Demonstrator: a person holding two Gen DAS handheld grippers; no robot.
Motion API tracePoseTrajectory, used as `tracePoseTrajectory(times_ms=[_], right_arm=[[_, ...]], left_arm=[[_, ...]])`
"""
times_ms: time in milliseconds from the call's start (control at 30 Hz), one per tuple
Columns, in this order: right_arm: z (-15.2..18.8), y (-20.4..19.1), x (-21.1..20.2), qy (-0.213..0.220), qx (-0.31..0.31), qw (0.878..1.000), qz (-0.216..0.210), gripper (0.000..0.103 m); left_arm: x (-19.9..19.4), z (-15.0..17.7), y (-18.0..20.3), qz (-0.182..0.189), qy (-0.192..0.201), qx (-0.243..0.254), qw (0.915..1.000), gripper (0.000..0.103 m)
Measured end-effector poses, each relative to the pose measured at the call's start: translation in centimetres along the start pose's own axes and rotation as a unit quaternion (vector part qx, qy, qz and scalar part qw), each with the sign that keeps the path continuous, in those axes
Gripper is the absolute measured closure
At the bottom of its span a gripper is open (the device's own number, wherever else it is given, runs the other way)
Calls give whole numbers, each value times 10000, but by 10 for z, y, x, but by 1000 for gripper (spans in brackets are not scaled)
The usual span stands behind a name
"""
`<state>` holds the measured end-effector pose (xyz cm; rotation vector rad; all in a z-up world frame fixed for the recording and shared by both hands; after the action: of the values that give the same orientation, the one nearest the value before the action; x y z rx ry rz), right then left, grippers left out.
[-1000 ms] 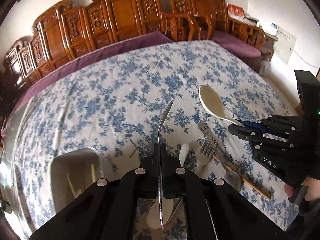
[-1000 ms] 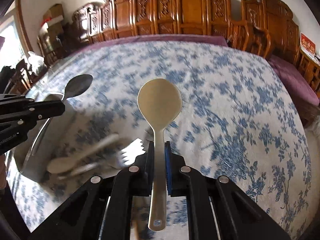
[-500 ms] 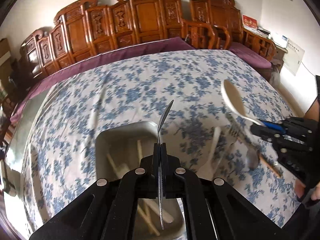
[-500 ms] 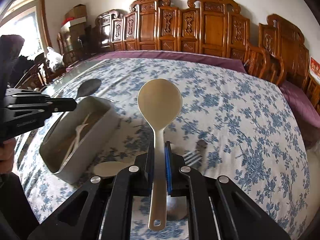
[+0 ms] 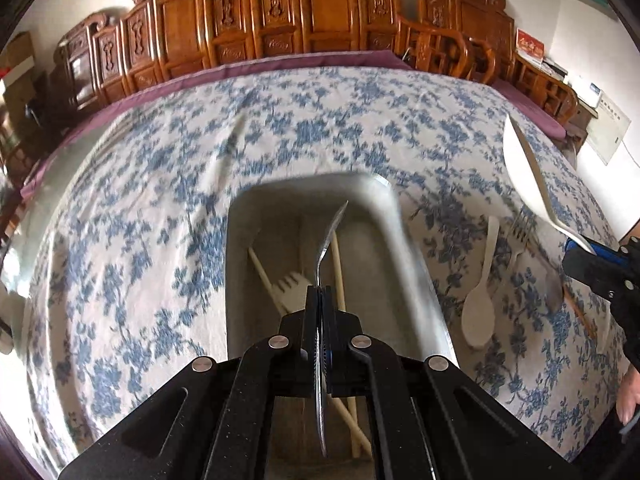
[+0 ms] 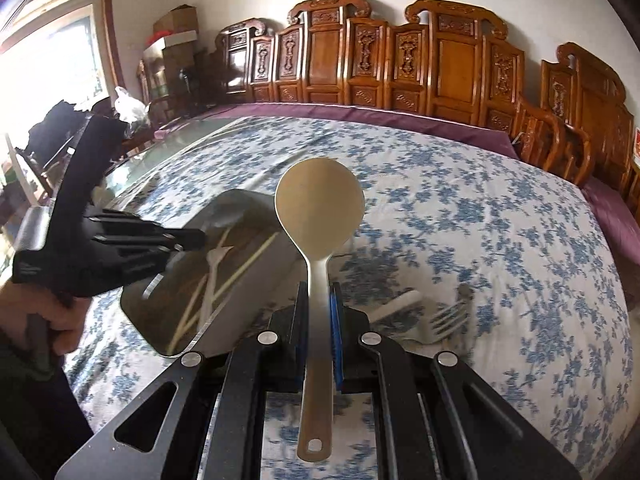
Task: Organize utensils
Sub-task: 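Carry the metal spoon into the tray and open the left tool, then lower the white plastic spoon into the tray and open the right tool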
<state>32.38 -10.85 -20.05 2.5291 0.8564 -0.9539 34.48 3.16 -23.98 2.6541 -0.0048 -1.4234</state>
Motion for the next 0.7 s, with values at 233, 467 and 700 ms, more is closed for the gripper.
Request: tracePoseTrajectory(times_ms=[233,467,700], right_arm=[[-14,-28,12,23,240,9993,-280,92],[-33,-49,37,66,679,9961,-559,91],[-43,-72,74,-123,886,9928,-802,91]], left_arm=[[-3,3,-7,25,34,-5,10000,94],[-21,-11,-32,65,305,-244,9992,87],[-29,-21,-56,31,438,-426,9981,87]])
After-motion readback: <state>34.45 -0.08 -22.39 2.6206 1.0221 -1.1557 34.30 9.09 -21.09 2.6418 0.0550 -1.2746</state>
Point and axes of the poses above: each gripper's, at about its wrist camera, not at the fingertips, and x roughly the way its jaws point, y to its right, z to its underside, the point moved 7 cm from there along x, roughly the way its jaws point, and after that the axes turned 13 degrees about -x, right-handed, at the moved point
